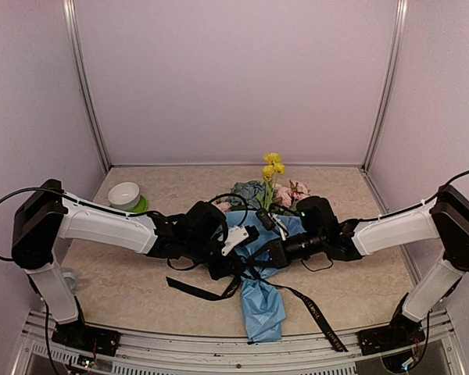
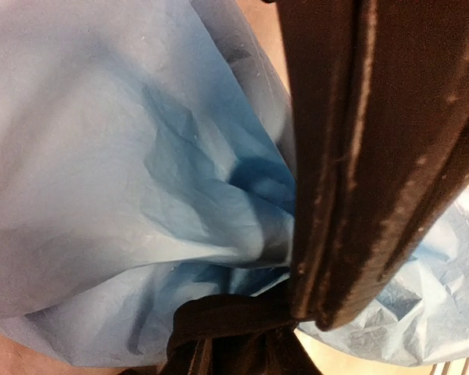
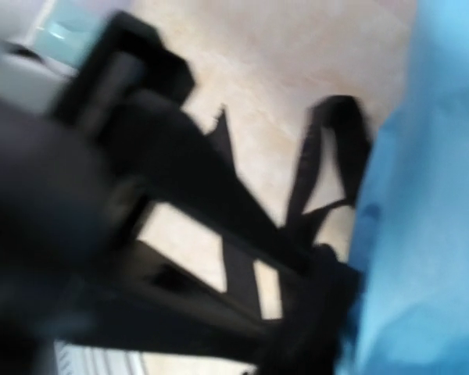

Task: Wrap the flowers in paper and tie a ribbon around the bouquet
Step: Cross the half-tied ribbon over the folded bouquet.

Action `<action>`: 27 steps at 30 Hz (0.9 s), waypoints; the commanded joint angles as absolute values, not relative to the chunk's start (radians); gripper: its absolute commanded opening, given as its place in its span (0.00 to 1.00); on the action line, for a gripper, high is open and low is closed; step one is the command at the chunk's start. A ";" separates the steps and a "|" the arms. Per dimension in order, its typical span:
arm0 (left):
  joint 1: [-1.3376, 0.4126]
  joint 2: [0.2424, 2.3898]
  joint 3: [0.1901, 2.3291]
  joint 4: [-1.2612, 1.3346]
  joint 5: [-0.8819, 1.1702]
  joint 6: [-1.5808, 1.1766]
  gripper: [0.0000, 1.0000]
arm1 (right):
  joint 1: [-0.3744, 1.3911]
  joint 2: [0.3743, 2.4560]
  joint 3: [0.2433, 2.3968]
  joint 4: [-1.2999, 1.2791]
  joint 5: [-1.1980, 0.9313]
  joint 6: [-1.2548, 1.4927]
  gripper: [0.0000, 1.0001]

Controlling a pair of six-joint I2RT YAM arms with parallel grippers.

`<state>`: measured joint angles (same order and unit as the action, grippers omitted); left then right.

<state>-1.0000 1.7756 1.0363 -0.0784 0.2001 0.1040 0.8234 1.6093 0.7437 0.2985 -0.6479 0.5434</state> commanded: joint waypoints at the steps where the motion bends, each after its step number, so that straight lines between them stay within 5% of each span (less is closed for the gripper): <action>1: -0.993 1.788 1.050 -0.060 0.200 0.084 0.24 | 0.834 1.565 0.705 0.422 -0.705 0.598 0.00; 10: -0.983 1.827 1.079 -0.030 0.198 0.036 0.25 | 0.876 1.621 0.679 0.519 -0.720 0.655 0.00; 17: -0.982 1.819 1.080 -0.096 0.189 0.047 0.25 | 0.874 1.520 0.734 0.280 -0.528 0.564 0.00; 22: -0.980 1.808 1.069 -0.093 0.198 0.019 0.25 | 0.874 1.504 0.742 0.150 -0.361 0.535 0.19; 27: -0.980 1.813 1.065 -0.074 0.212 0.002 0.27 | 0.881 1.553 0.740 0.201 -0.410 0.545 0.33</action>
<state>-0.9871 1.8221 1.0634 -0.0784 0.1959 0.0254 0.8703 1.5253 0.7303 0.2169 -0.4301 0.5587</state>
